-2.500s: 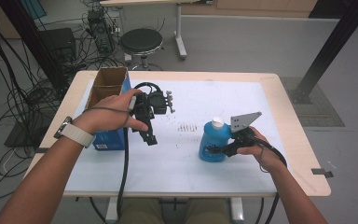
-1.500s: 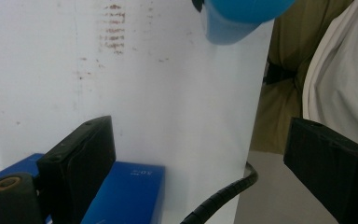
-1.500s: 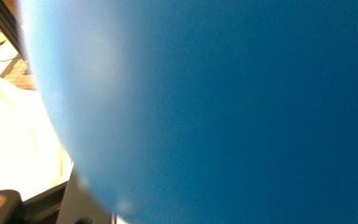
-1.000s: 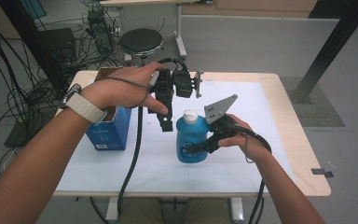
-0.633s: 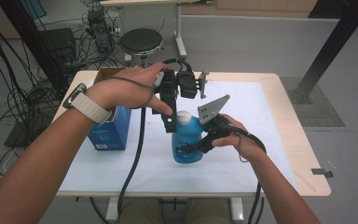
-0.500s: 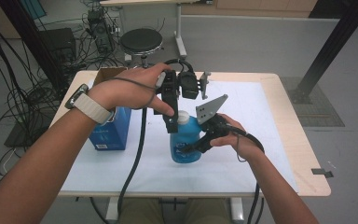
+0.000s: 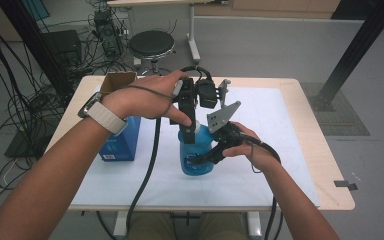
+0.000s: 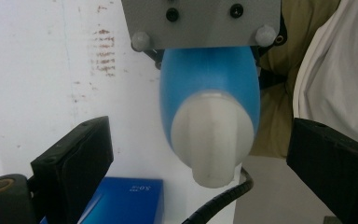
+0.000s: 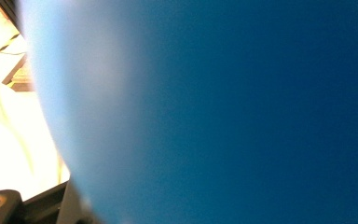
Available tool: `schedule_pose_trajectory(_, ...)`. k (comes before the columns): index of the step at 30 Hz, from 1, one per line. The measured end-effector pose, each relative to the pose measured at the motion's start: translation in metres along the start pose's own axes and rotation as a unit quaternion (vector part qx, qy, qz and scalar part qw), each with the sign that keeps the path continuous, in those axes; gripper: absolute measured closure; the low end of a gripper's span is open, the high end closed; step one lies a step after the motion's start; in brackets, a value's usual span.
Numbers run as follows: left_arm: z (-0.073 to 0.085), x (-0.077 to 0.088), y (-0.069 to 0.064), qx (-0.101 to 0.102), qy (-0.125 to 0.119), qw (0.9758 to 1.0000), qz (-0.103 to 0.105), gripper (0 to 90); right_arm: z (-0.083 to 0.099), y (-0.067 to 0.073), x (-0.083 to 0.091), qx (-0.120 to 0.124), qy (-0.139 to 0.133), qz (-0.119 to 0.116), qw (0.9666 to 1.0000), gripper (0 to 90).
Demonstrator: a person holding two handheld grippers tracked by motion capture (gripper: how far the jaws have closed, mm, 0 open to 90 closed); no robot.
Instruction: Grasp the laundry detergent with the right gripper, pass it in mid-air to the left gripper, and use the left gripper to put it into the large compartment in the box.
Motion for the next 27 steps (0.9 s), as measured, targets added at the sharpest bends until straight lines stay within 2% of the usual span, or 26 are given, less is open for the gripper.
schedule_pose_trajectory(27, 0.0024, -0.0026, 0.0015, -0.001, -0.01, 0.9999, 0.004, 8.5, 0.0016, -0.0014, 0.0042, -0.003, -0.002, 0.005, 1.0, 42.8)
Point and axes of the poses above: each handheld gripper's, and its own axes: x roughly backward along the jaws, z roughly out of its underside, y roughly to its left, the point moved 3 cm from there along -x, roughly forward along the jaws, and after that the axes turned 3 degrees about x, right-handed, at the moved point
